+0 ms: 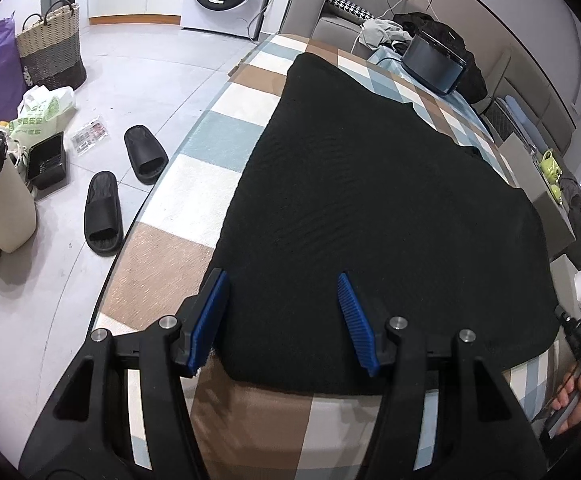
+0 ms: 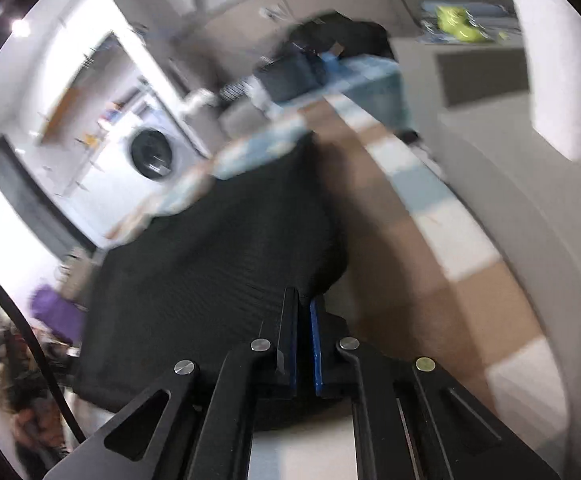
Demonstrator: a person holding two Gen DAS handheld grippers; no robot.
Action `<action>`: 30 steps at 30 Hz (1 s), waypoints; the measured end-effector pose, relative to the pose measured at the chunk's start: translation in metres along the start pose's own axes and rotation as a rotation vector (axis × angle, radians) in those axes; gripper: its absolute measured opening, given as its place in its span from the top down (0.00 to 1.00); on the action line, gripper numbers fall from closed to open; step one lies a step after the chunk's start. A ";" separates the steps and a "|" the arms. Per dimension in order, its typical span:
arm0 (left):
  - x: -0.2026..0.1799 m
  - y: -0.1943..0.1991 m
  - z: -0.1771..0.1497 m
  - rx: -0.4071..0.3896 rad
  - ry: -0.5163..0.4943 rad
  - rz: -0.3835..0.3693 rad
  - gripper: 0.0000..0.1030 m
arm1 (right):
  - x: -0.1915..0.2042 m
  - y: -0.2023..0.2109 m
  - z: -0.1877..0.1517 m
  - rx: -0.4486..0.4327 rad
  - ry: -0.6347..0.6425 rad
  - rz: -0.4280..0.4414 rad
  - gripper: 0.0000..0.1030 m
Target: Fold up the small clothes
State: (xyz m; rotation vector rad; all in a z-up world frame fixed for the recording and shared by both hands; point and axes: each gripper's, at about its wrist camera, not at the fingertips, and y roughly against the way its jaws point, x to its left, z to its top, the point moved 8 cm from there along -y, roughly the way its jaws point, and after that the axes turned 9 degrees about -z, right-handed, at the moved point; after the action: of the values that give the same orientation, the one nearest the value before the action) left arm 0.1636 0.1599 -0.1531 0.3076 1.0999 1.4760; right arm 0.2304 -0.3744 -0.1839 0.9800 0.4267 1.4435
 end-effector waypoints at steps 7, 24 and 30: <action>0.007 0.021 -0.012 -0.022 0.073 -0.017 0.48 | 0.007 0.024 0.005 -0.069 -0.023 0.068 0.70; -0.001 0.015 -0.035 -0.025 0.291 -0.183 0.48 | 0.090 0.032 -0.002 -0.057 0.053 0.310 0.41; -0.011 -0.007 -0.012 -0.090 0.278 -0.144 0.75 | 0.101 0.026 -0.010 -0.038 0.055 0.322 0.41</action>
State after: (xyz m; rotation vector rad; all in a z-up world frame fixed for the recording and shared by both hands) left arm 0.1622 0.1435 -0.1598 -0.0418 1.2445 1.4623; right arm 0.2205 -0.2802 -0.1384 1.0128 0.2881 1.7647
